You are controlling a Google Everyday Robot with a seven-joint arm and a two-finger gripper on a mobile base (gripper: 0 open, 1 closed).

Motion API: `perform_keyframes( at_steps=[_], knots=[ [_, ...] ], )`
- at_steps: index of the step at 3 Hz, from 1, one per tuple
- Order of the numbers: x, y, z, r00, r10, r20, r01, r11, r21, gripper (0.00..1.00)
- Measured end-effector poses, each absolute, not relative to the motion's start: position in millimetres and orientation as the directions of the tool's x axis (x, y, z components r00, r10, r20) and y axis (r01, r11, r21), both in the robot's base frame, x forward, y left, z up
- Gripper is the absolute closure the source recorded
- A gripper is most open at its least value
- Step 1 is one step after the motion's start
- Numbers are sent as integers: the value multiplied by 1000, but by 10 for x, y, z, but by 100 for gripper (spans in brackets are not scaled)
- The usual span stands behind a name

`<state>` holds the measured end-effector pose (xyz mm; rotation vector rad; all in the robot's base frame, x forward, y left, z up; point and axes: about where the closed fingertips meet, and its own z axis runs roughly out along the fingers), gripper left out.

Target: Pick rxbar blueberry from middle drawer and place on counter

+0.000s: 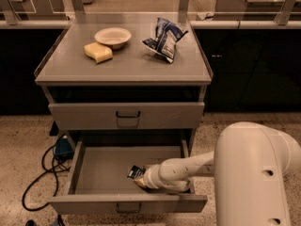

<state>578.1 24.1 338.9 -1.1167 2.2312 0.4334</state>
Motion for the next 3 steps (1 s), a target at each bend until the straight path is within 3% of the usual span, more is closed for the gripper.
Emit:
perform_keyframes(
  at_steps=[1, 3],
  knots=[
    [5781, 241, 3431, -466, -609, -641, -805, 593, 22, 100],
    [5754, 234, 4321, -427, -656, -622, -802, 593, -75, 100]
  ],
)
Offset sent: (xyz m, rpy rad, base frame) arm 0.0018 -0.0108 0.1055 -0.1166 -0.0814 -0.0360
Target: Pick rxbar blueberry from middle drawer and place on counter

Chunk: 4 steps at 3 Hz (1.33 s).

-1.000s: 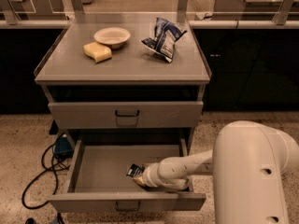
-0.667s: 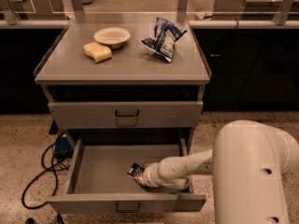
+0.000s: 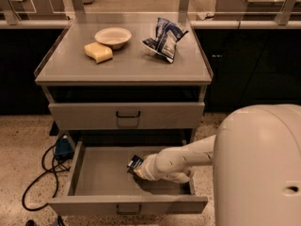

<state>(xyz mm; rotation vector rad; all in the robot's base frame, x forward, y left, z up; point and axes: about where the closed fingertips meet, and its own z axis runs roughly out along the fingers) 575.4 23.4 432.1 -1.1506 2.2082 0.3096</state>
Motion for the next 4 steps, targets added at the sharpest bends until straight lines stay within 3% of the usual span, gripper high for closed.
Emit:
perform_keyframes(
  at_steps=[4],
  knots=[
    [6309, 45, 6634, -279, -633, -723, -853, 509, -117, 100]
  ],
)
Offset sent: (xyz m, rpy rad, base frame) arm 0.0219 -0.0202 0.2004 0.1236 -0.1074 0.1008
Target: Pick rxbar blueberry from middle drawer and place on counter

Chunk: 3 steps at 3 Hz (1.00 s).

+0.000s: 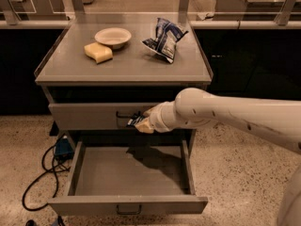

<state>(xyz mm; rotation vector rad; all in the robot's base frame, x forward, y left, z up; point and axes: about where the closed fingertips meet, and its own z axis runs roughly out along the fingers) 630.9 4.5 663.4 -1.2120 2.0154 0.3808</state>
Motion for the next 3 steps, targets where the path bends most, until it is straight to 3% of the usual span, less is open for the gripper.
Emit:
perform_keyframes(
  at_steps=[3],
  knots=[
    [6445, 162, 7373, -219, -692, -688, -859, 471, -200, 100]
  ],
)
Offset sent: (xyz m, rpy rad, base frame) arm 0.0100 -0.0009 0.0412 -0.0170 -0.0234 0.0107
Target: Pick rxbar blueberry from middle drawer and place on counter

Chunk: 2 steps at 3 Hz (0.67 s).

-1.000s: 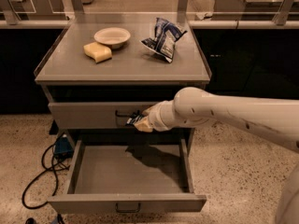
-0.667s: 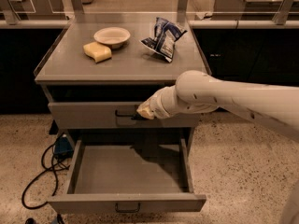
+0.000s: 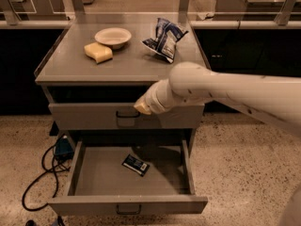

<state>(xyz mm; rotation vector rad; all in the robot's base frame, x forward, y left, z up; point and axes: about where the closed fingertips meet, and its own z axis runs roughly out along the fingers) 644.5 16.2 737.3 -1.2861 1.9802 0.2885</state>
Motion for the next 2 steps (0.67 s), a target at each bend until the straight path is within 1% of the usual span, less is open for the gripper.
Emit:
perform_keyframes(
  at_steps=[1, 2],
  knots=[
    [6536, 223, 8149, -174, -749, -639, -844, 448, -295, 100],
    [6532, 438, 8146, -169, -779, -604, -857, 419, -301, 81]
  ],
)
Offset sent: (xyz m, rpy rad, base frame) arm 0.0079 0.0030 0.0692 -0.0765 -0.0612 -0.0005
